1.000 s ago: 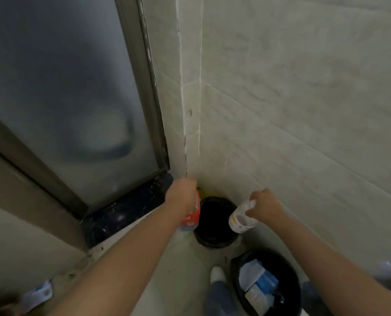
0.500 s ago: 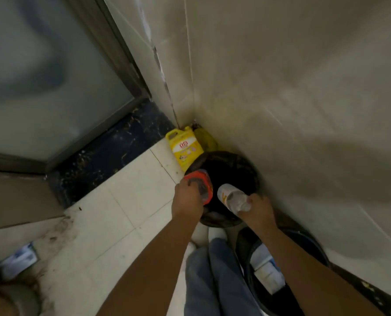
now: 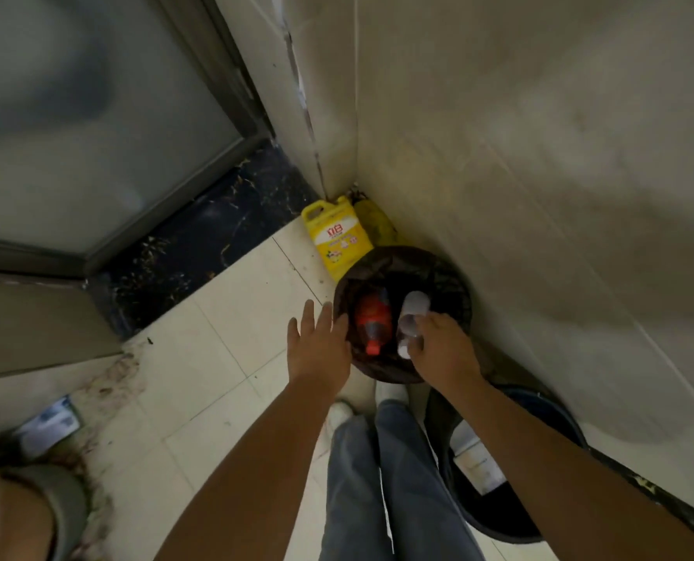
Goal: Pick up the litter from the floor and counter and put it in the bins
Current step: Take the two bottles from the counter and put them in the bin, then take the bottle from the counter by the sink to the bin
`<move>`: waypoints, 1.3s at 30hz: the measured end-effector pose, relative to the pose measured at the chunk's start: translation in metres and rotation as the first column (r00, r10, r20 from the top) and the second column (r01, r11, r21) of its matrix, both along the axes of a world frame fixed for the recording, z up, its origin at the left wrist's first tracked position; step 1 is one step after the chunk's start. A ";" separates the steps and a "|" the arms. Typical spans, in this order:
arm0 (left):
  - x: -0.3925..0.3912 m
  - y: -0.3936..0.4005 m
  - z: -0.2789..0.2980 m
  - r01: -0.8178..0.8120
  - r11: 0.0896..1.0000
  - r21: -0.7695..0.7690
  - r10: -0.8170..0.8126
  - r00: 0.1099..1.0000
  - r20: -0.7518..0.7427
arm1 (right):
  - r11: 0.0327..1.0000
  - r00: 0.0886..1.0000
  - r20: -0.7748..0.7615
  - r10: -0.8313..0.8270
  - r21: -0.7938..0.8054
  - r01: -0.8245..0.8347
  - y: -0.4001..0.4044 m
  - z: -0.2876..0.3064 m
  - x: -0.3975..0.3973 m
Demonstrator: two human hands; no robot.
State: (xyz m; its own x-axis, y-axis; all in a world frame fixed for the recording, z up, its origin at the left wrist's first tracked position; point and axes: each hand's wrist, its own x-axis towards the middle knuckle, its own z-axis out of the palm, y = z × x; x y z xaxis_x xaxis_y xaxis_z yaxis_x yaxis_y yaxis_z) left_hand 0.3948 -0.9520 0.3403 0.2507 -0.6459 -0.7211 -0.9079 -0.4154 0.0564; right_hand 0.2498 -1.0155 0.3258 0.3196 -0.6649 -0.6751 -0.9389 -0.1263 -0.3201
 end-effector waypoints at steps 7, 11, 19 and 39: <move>0.053 0.015 0.122 0.015 0.980 -0.199 0.029 0.975 0.219 | 0.923 0.974 0.007 0.228 -0.320 -0.213 -0.005 0.123 0.058; 0.084 0.046 0.209 -0.084 0.912 -0.401 0.212 0.934 0.289 | 0.809 0.904 0.087 0.418 -0.489 -0.327 0.006 0.210 0.104; 0.098 0.197 0.357 -0.314 0.699 -0.643 0.649 0.656 0.385 | 0.490 0.642 0.133 0.755 -0.765 -0.418 0.100 0.369 0.169; -0.268 0.775 0.507 -0.576 0.013 -0.817 0.776 -0.510 0.372 | -0.112 -0.448 0.109 0.887 -0.891 -0.439 0.707 0.511 0.007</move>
